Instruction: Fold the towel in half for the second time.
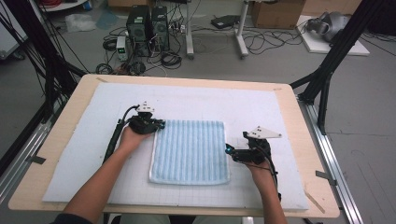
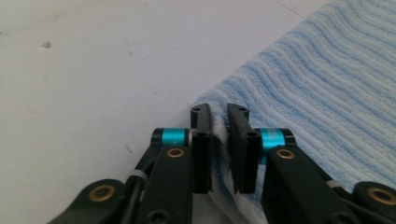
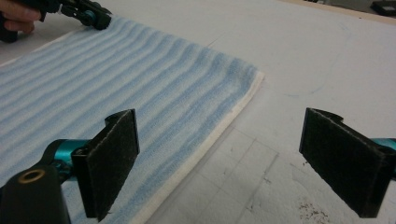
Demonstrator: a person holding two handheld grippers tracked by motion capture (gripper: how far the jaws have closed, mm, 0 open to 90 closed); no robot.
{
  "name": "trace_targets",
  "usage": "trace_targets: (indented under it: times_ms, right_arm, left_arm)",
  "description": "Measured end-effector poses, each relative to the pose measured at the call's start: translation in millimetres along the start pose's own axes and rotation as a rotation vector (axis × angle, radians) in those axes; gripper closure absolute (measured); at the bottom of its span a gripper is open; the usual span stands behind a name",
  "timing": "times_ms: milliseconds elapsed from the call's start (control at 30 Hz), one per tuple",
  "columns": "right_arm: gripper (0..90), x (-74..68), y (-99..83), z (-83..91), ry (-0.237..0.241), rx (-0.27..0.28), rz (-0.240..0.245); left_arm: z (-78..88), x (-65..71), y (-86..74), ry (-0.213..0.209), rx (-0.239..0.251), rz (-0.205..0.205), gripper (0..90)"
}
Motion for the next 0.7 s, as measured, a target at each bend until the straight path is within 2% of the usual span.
trace_targets:
  times_ms: [133,500,633,667,700]
  right_arm:
    - [11.3,0.9,-0.1,-2.1,0.016,0.002,-0.024]
    - [11.3,-1.4,12.9,-15.3,0.046,-0.027,0.016]
    - [11.4,4.2,23.1,-24.5,0.047,-0.035,0.027]
    - [11.8,7.5,26.1,-29.6,0.049,-0.051,0.026]
    - [14.8,10.9,28.4,-34.3,0.054,-0.06,0.025]
  left_arm:
    - [0.2,-0.6,-0.3,-0.004,0.004,0.007,83.1]
    - [0.2,0.0,-1.0,0.003,0.007,0.017,83.3]
    - [0.3,-0.8,-1.1,-0.003,0.006,0.022,83.5]
    - [0.2,-1.1,-1.1,-0.006,0.009,0.029,83.5]
    - [0.3,-1.4,-1.1,-0.007,0.008,0.031,83.5]
Point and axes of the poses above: each handheld gripper's, and its own axes: z roughly backward along the jaws, y roughly out of its top, x roughly to its right, the point moved 4 cm from there along -z, roughly forward along the jaws, and after that the axes turned 8 degrees about z, right-handed, at the moved point
